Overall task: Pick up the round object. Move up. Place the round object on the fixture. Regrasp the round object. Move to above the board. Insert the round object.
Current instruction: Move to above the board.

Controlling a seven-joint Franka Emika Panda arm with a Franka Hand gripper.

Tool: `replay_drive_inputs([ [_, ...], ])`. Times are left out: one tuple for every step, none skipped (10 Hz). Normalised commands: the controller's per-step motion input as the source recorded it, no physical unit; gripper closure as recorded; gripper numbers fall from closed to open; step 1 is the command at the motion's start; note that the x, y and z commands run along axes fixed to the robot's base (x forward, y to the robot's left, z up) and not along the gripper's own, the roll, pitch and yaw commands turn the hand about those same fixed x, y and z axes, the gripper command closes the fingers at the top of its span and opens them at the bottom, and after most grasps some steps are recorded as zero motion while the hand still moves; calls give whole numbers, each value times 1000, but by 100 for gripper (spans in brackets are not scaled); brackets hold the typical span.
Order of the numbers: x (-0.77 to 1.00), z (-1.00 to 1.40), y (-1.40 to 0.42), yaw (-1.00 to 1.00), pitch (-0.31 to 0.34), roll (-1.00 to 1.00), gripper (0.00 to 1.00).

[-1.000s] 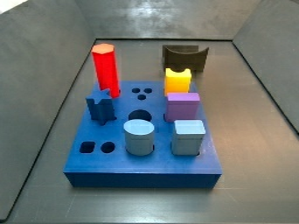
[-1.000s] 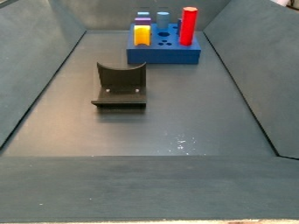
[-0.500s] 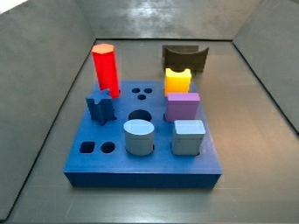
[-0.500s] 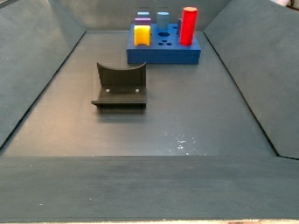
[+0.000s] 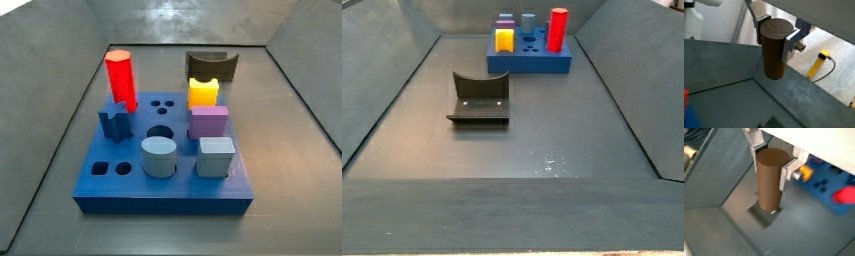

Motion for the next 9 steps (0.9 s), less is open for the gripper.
replay_drive_inputs([
  [-408,-91,-1000,-76,-19,-1000,100],
  [-437,-85,-1000,-70,-21,-1000,100],
  [-340,-61,-718,-66,-21,-1000,100],
  [-220,-40,-418,-62,-24,-1000,100],
  [-138,-13,-175,-59,-27,-1000,100],
  [-124,-8,-113,-59,-32,-1000,100],
  [-104,-6,-29,-52,-44,-1000,100],
  [-85,2,10,-49,-53,-1000,100],
  [-69,-1,33,-47,-61,-1000,100],
])
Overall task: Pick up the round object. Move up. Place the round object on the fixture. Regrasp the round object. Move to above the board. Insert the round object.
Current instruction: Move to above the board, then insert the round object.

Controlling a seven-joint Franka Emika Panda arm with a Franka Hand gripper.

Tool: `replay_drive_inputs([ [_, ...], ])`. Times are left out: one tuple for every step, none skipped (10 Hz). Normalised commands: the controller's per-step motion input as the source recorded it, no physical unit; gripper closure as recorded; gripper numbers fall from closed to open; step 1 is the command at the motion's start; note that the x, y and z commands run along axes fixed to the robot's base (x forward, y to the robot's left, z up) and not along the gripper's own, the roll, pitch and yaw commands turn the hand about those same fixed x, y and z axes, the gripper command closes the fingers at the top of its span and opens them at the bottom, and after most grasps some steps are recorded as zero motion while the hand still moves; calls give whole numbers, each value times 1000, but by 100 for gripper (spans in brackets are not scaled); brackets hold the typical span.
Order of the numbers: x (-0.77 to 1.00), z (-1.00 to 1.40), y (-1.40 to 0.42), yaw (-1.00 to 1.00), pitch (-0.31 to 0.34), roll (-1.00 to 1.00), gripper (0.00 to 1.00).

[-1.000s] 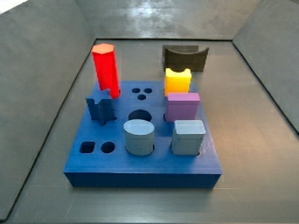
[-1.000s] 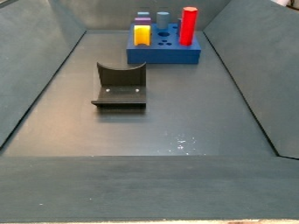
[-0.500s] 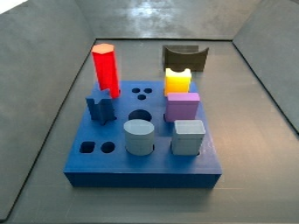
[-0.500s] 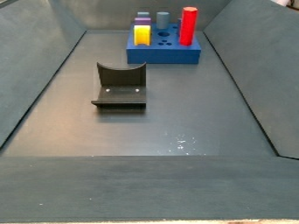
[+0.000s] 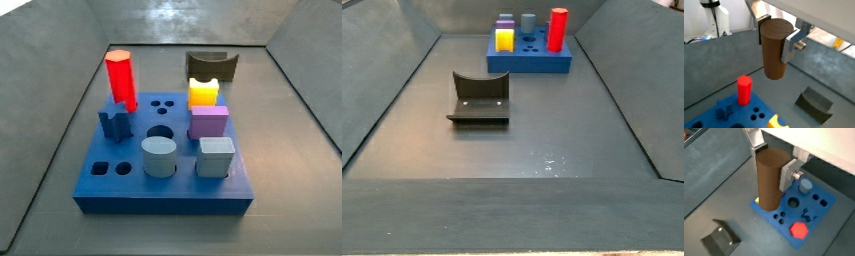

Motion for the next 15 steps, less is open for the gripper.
replay_drive_inputs([
  [-62,1,35,-42,-66,-1000,100],
  [-56,0,39,-40,-77,-1000,100],
  [-54,0,37,-38,-92,-1000,100],
  [-57,-3,37,-31,-116,-1000,100],
  [-61,0,41,-17,-131,-927,100],
  [-60,-1,40,-15,-131,-714,100],
  [-58,-4,35,-10,-123,-522,100],
  [-3,0,0,0,-20,0,100],
  [-51,-40,0,0,0,0,100],
  [-80,-43,0,29,-3,-74,100],
  [0,-234,0,0,46,-197,100],
  [-97,-540,-37,51,100,-386,100],
  [-346,-591,0,-29,0,-569,100],
  [-114,-651,-163,-3,86,-446,100],
  [-54,-660,-186,0,86,-417,100],
])
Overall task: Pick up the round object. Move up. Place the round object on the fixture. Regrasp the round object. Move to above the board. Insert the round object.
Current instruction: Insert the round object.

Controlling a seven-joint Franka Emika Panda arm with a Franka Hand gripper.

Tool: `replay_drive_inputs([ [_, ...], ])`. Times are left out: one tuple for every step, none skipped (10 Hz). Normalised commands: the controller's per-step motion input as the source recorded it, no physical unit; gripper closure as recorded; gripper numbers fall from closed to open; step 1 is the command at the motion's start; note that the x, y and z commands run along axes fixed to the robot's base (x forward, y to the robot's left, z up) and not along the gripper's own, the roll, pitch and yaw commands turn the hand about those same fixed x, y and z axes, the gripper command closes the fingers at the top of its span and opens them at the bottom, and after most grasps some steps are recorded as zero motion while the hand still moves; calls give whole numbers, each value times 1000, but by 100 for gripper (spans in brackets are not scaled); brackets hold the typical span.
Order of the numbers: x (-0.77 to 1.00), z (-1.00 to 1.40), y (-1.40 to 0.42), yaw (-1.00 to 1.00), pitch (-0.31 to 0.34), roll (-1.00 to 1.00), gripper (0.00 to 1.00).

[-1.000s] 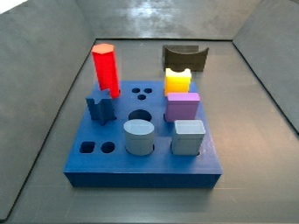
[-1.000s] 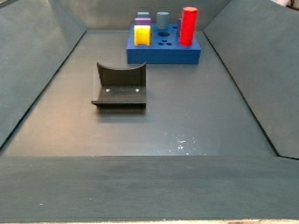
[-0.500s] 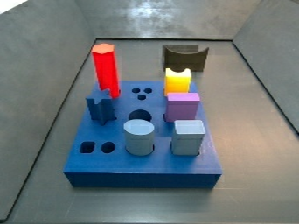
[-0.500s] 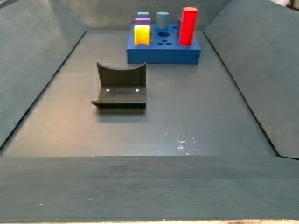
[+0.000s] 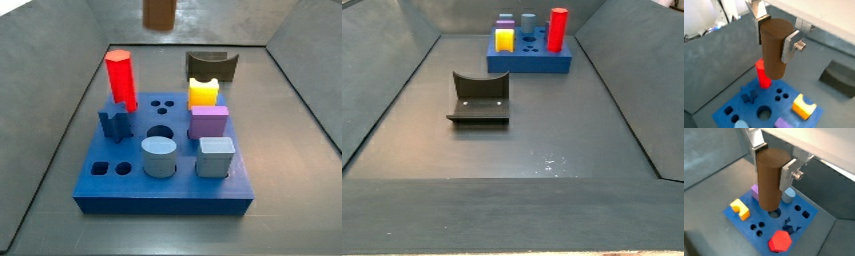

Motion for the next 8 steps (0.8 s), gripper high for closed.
replay_drive_inputs([
  [0,-663,-237,0,134,-369,100],
  [0,-711,-251,0,189,-280,100],
  [3,-760,-220,-3,203,-223,100],
  [37,-814,-203,-3,237,-140,100],
  [51,-866,-174,-20,243,-83,100],
  [43,-877,-146,-51,240,-83,100],
  [3,-837,-129,-111,214,-131,100],
  [0,-774,-69,-286,157,-231,100],
])
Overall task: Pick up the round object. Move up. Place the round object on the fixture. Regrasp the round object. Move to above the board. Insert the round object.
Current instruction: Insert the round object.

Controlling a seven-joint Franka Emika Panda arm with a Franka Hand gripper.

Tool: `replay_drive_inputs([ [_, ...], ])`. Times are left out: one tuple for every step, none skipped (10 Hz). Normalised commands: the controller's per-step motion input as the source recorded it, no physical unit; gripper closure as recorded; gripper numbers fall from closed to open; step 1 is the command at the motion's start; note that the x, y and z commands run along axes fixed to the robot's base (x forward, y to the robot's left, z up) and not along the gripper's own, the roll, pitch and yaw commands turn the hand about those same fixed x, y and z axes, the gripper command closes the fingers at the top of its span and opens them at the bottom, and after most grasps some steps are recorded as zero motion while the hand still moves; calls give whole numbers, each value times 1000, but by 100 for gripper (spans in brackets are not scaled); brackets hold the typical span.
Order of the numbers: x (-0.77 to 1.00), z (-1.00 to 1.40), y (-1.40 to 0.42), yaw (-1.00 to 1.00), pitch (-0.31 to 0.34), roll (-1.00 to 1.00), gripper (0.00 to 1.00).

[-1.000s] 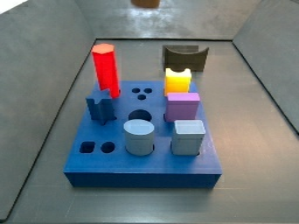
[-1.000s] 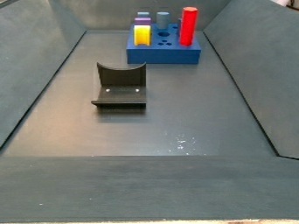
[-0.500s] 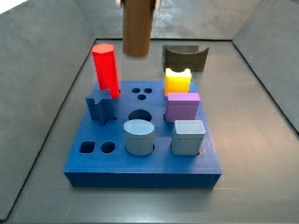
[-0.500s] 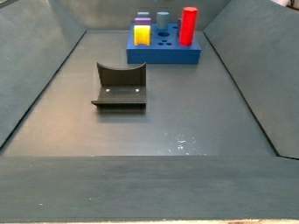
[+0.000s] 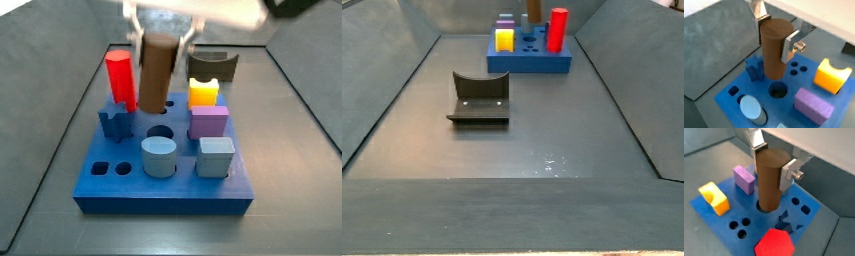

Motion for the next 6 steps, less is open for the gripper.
replay_drive_inputs([
  [-71,-634,0,-577,211,-343,100],
  [-9,-509,0,-549,217,-469,100],
  [-9,-411,37,-329,134,-566,100],
  [-9,-411,20,-343,91,-640,100],
  [0,-340,0,-409,57,-734,100],
  [-6,-260,0,-369,0,-717,100],
])
